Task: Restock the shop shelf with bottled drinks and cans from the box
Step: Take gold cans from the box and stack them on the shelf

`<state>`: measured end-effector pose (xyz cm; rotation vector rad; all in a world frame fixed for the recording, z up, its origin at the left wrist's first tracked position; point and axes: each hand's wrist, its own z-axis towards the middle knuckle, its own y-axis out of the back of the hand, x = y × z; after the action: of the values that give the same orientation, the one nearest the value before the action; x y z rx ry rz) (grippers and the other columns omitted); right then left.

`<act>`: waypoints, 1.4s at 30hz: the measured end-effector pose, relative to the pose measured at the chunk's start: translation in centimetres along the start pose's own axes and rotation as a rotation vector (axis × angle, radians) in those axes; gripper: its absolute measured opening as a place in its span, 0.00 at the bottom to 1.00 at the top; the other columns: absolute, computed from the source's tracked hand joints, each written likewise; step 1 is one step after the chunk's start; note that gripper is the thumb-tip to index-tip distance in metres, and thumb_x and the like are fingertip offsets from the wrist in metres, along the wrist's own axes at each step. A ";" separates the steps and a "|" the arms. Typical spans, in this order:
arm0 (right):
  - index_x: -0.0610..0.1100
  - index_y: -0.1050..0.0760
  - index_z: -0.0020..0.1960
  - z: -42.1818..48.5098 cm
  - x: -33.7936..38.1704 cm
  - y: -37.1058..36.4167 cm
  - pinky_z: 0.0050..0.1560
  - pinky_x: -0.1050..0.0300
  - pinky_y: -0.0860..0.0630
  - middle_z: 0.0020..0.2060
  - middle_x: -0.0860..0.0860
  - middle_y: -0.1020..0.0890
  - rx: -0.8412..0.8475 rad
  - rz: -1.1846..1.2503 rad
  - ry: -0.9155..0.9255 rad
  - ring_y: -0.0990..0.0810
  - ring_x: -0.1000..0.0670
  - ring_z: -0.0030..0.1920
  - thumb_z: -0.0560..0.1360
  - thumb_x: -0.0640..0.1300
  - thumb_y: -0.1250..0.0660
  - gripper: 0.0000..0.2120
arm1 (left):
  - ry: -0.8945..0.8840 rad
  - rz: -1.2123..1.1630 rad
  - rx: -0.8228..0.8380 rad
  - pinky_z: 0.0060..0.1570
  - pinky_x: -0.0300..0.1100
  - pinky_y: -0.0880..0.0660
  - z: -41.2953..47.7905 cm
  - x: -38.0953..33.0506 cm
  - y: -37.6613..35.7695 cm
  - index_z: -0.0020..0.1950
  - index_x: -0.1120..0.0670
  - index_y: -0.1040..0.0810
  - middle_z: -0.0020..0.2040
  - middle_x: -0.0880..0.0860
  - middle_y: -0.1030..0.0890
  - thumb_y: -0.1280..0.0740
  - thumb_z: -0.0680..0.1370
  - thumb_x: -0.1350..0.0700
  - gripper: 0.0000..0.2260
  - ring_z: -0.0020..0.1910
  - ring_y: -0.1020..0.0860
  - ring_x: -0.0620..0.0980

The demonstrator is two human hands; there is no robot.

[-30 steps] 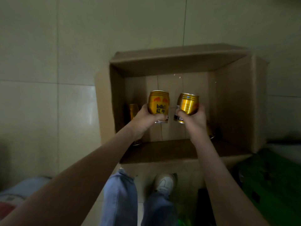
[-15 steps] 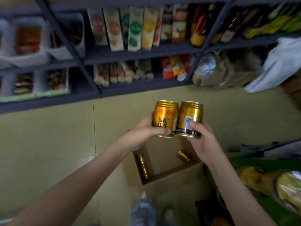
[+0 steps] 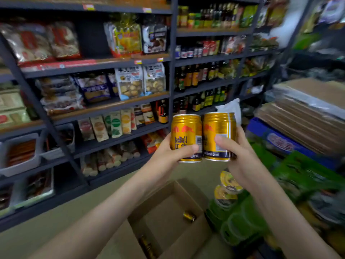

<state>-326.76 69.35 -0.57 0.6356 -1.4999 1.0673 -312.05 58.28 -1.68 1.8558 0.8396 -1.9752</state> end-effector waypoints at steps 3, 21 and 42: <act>0.44 0.28 0.65 -7.0 3.7 2.6 0.44 0.54 0.20 0.55 0.44 0.17 -0.047 -0.005 0.055 0.18 0.43 0.53 0.63 0.50 0.24 0.33 | -0.003 -0.008 0.062 0.56 0.46 0.22 -4.0 -0.8 -6.1 0.64 0.55 0.28 0.54 0.53 0.17 0.23 0.63 0.54 0.30 0.52 0.18 0.50; 0.49 0.31 0.66 -30.3 17.1 8.2 0.59 0.43 0.25 0.55 0.49 0.18 -0.650 -0.229 0.368 0.18 0.47 0.54 0.63 0.52 0.25 0.33 | -0.136 -0.012 0.641 0.44 0.40 0.20 -10.8 -8.0 -28.5 0.60 0.54 0.26 0.48 0.52 0.16 0.27 0.64 0.55 0.25 0.47 0.17 0.49; 0.52 0.28 0.56 -68.3 30.1 19.1 0.51 0.54 0.23 0.51 0.52 0.17 -1.154 -0.573 0.477 0.18 0.51 0.51 0.65 0.50 0.25 0.22 | -0.318 0.060 0.957 0.60 0.49 0.27 -30.3 -8.7 -60.9 0.67 0.49 0.29 0.57 0.48 0.19 0.18 0.57 0.47 0.41 0.56 0.20 0.47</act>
<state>-317.57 143.00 20.23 -0.0472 -1.1394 -0.1653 -322.45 122.64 19.60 1.8095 -0.3399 -2.7879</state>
